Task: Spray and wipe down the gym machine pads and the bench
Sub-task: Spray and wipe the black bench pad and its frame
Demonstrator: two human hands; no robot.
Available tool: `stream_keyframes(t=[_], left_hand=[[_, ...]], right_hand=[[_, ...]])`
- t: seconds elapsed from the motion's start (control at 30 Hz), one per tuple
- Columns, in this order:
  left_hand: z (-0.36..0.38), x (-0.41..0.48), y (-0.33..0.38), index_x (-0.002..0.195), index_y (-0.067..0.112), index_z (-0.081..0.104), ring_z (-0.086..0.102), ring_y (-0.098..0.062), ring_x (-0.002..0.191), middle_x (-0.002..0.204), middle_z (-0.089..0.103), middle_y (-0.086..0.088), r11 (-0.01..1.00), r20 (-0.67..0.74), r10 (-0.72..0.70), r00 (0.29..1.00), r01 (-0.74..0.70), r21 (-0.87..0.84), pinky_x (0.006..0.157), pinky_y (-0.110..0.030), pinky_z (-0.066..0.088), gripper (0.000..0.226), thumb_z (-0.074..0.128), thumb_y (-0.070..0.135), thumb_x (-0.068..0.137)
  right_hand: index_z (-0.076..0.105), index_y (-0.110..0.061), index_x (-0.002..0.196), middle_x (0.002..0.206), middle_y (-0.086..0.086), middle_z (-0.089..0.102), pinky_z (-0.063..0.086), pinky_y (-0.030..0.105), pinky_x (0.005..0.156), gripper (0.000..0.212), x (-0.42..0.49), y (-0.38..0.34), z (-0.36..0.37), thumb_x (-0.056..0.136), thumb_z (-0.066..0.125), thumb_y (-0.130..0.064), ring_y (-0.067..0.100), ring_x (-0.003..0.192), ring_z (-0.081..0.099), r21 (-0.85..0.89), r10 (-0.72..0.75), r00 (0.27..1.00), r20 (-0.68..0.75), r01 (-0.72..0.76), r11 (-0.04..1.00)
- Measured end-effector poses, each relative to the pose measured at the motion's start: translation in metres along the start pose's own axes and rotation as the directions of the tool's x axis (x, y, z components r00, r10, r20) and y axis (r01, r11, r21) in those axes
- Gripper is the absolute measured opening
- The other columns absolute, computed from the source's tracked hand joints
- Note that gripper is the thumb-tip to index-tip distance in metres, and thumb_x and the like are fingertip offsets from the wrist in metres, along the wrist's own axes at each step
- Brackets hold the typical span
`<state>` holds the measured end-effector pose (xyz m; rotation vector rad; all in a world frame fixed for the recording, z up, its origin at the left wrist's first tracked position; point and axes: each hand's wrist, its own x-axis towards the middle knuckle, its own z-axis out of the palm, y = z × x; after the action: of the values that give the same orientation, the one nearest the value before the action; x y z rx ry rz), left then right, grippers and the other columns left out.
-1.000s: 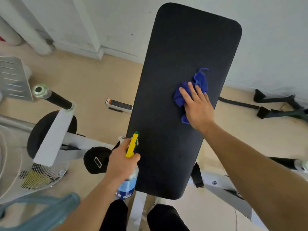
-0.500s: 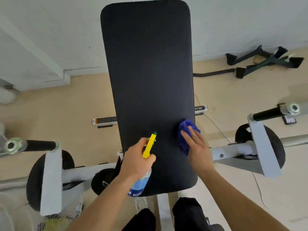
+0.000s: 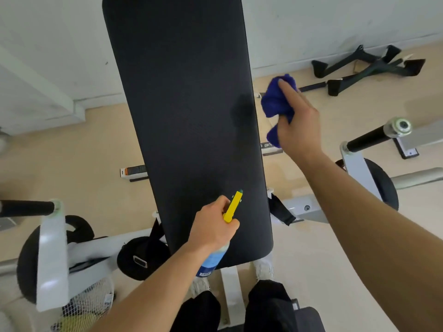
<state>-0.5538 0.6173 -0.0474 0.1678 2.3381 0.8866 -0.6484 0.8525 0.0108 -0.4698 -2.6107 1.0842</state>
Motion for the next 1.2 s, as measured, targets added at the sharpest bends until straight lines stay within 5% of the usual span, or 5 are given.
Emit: stream_keyframes(t=[0.23, 0.4, 0.63, 0.87, 1.2], left_hand=[[0.000, -0.007, -0.018, 0.098, 0.029, 0.058, 0.046, -0.010, 0.053, 0.060, 0.052, 0.004, 0.998, -0.069, 0.033, 0.997, -0.036, -0.047, 0.061, -0.025, 0.039, 0.017, 0.065, 0.021, 0.084], [-0.015, 0.000, -0.016, 0.099, 0.032, 0.059, 0.048, -0.012, 0.054, 0.058, 0.054, 0.014, 0.995, -0.171, 0.000, 0.985, -0.018, -0.100, 0.061, -0.030, 0.042, 0.022, 0.064, 0.022, 0.080], [-0.016, 0.006, -0.010, 0.100, 0.032, 0.060, 0.045, -0.010, 0.050, 0.054, 0.050, 0.011, 0.990, -0.220, -0.026, 0.975, -0.006, -0.142, 0.059, -0.026, 0.040, 0.022, 0.067, 0.019, 0.085], [-0.006, -0.006, -0.012, 0.099, 0.029, 0.059, 0.048, -0.005, 0.050, 0.053, 0.053, 0.021, 0.990, -0.199, -0.027, 0.980, -0.002, -0.145, 0.056, -0.022, 0.035, 0.018, 0.066, 0.018, 0.086], [0.030, -0.041, -0.041, 0.099, 0.032, 0.057, 0.046, -0.007, 0.050, 0.056, 0.051, 0.014, 0.984, -0.123, -0.086, 0.989, 0.065, -0.165, 0.056, -0.023, 0.036, 0.021, 0.065, 0.020, 0.083]], right_hand=[[0.027, -0.028, 0.157, 0.168, 0.007, 0.013, 0.011, 0.048, 0.125, 0.060, 0.015, 0.015, 0.100, 0.101, 0.047, -0.033, 0.035, 0.154, 0.006, -0.335, -0.248, 0.904, 0.348, 0.367, 0.868], [0.037, -0.026, 0.153, 0.166, 0.008, 0.020, 0.023, 0.055, 0.120, 0.060, -0.101, 0.092, 0.101, 0.097, 0.059, -0.028, 0.037, 0.153, 0.015, -0.350, -0.367, 0.841, 0.398, 0.509, 0.786], [0.025, -0.034, 0.157, 0.165, 0.009, 0.023, 0.029, 0.053, 0.118, 0.079, -0.145, 0.151, 0.048, 0.088, 0.062, -0.025, 0.042, 0.149, 0.023, -0.361, -0.395, 0.554, 0.733, 0.809, 0.464], [0.016, -0.026, 0.159, 0.169, 0.007, 0.006, 0.022, 0.048, 0.121, 0.059, 0.021, 0.033, 0.080, 0.105, 0.039, -0.032, 0.038, 0.153, 0.011, -0.463, -0.265, 0.883, 0.386, 0.435, 0.772], [0.042, -0.017, 0.152, 0.161, 0.010, 0.034, 0.025, 0.055, 0.119, 0.065, -0.170, 0.132, 0.079, 0.088, 0.043, -0.007, 0.037, 0.149, 0.025, -0.334, -0.375, 0.712, 0.593, 0.642, 0.690]])
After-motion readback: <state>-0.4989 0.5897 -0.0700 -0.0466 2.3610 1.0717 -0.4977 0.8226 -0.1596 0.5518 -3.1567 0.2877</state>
